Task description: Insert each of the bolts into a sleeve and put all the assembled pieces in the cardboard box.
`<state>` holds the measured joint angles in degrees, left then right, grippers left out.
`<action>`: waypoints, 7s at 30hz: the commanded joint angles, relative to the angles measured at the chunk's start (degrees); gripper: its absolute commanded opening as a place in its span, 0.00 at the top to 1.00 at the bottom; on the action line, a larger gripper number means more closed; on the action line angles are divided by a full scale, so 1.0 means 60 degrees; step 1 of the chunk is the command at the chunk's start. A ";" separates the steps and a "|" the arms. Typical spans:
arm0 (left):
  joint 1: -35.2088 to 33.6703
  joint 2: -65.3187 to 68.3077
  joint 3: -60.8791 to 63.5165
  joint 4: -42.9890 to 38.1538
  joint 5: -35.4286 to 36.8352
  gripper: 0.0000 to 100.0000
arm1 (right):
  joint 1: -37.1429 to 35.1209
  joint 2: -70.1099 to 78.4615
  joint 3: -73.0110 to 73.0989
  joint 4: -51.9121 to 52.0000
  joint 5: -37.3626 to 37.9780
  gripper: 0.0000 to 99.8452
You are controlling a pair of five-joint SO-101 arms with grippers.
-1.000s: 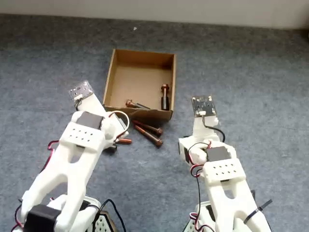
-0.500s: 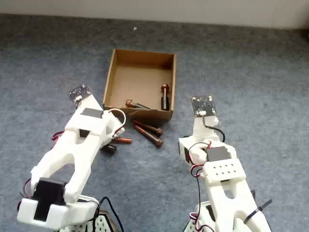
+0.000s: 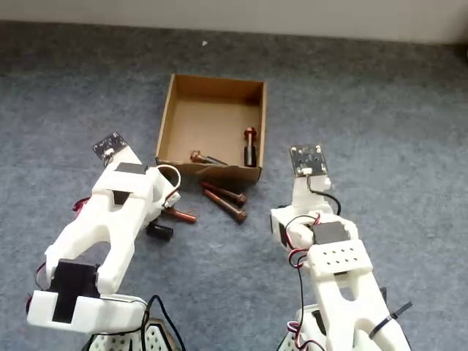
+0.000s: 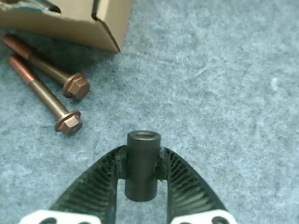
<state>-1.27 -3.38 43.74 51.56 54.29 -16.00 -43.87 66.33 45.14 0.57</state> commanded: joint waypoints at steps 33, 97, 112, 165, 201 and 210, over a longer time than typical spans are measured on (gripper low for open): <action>0.0886 -0.2484 0.0388 -0.1158 0.0410 0.99 | 0.0081 -0.0300 -0.0066 -0.0183 -0.0088 1.00; 0.3553 -1.6842 0.6571 -0.2945 -0.1788 0.99 | -0.4315 -1.0132 0.3861 -0.0168 0.2403 1.00; 0.4139 -1.6828 0.7099 -0.2945 -0.1817 0.99 | -0.4344 -1.0132 0.3846 -0.0549 0.2403 1.00; 0.6469 -1.6828 0.6132 0.1128 -0.2769 0.62 | -0.3436 -1.0249 0.3832 -0.0549 0.2344 1.00; -0.2586 -1.6842 0.8462 0.2095 -0.6535 0.99 | -0.1956 -0.6293 0.1165 -0.3128 0.1670 0.99; -0.2396 -1.6784 0.8901 0.1128 -0.6549 0.99 | -0.1941 -0.0271 -0.1414 -0.7011 0.1670 0.99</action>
<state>-16.31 -103.96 96.04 60.44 15.78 -27.25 -54.68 66.42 9.80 11.03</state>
